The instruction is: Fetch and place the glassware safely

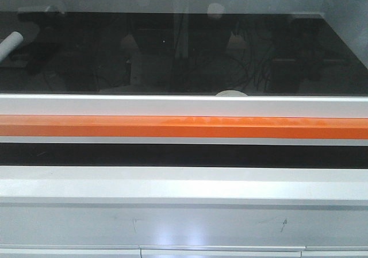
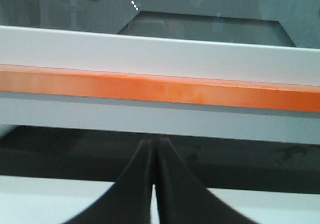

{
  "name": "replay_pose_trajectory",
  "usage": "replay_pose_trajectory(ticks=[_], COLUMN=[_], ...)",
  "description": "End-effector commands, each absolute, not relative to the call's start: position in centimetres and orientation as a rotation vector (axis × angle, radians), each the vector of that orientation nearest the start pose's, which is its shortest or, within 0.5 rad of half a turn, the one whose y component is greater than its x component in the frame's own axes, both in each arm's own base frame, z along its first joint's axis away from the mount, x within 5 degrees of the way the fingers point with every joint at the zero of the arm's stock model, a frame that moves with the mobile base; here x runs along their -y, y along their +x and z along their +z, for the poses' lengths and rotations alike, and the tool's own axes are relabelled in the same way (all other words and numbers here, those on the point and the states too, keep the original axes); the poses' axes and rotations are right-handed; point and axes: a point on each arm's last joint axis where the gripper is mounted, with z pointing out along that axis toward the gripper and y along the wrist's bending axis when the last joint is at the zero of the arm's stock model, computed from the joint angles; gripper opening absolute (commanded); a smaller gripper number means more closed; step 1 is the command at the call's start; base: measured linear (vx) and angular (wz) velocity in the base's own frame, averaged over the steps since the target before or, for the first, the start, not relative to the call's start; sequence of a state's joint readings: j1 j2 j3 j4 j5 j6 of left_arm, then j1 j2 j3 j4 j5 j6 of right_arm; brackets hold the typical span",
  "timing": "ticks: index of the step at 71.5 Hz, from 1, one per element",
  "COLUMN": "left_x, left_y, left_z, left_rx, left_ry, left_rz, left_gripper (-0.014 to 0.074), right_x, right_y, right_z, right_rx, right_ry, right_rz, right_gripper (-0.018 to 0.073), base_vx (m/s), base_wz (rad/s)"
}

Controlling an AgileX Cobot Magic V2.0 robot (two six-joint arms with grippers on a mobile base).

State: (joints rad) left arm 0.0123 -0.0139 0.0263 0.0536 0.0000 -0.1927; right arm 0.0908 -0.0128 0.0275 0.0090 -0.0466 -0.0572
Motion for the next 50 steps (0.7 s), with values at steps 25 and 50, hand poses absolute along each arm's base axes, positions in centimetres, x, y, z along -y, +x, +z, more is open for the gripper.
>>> replay_pose_trajectory(ticks=[25,50], left_x=[0.0,0.1], left_y=[4.4,8.3], left_z=[28.8,32.6], left_rx=[-1.231,-1.523], left_ry=[-0.113,-0.1], left_rz=[-0.148,-0.133], left_gripper=[-0.0007,-0.0007], right_x=[-0.3,-0.7], right_y=[3.9,8.5], right_z=[29.3,34.8], right_rx=[-1.255,-1.413], right_ry=[-0.021,-0.015], right_rz=[0.117,0.126], right_gripper=[-0.0003,-0.0003], base_vx=[0.0,0.0], base_wz=[0.0,0.0])
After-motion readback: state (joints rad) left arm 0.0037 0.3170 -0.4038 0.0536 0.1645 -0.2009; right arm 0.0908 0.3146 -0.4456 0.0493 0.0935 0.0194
